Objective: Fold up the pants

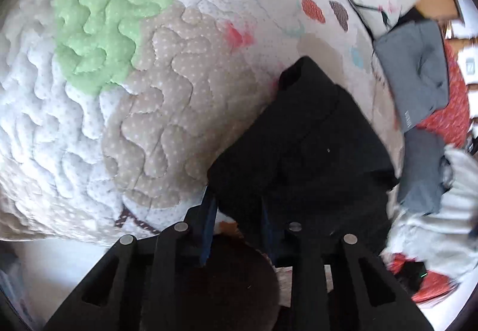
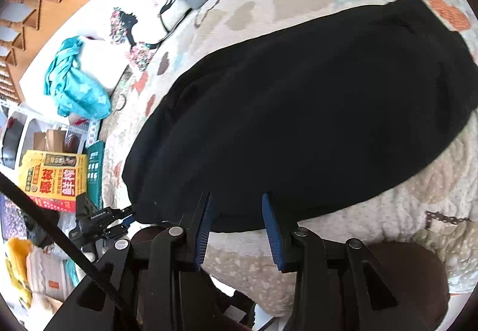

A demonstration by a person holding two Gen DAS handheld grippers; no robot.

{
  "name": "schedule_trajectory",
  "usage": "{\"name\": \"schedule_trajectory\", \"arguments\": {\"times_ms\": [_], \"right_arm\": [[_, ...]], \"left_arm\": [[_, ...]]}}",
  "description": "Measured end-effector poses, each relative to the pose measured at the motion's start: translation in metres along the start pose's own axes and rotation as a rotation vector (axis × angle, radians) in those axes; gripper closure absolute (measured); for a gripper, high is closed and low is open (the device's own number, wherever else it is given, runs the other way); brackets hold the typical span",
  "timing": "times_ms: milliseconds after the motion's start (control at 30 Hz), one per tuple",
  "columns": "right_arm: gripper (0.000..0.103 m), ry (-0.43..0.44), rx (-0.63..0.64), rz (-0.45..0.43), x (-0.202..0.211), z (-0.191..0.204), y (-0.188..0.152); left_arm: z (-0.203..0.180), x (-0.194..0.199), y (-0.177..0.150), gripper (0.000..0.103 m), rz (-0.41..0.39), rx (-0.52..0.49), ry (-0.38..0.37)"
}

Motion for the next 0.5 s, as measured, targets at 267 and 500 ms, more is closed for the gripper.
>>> {"name": "schedule_trajectory", "arguments": {"times_ms": [267, 500], "right_arm": [[0.058, -0.041, -0.170, -0.155, 0.060, -0.056, -0.003], [0.052, -0.085, -0.203, -0.184, 0.071, -0.067, -0.001]], "left_arm": [[-0.013, 0.027, -0.005, 0.070, -0.084, -0.072, 0.031], [-0.034, 0.079, -0.028, 0.069, -0.260, -0.172, 0.091]]}}
Point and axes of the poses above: each gripper's, at about its wrist camera, not at the fingertips, and x roughly against the way its jaws point, z to its left, y to its top, the point moved 1 cm from there along -x, roughly the way its jaws point, and after that the axes turned 3 degrees about z, right-handed, at the moved point
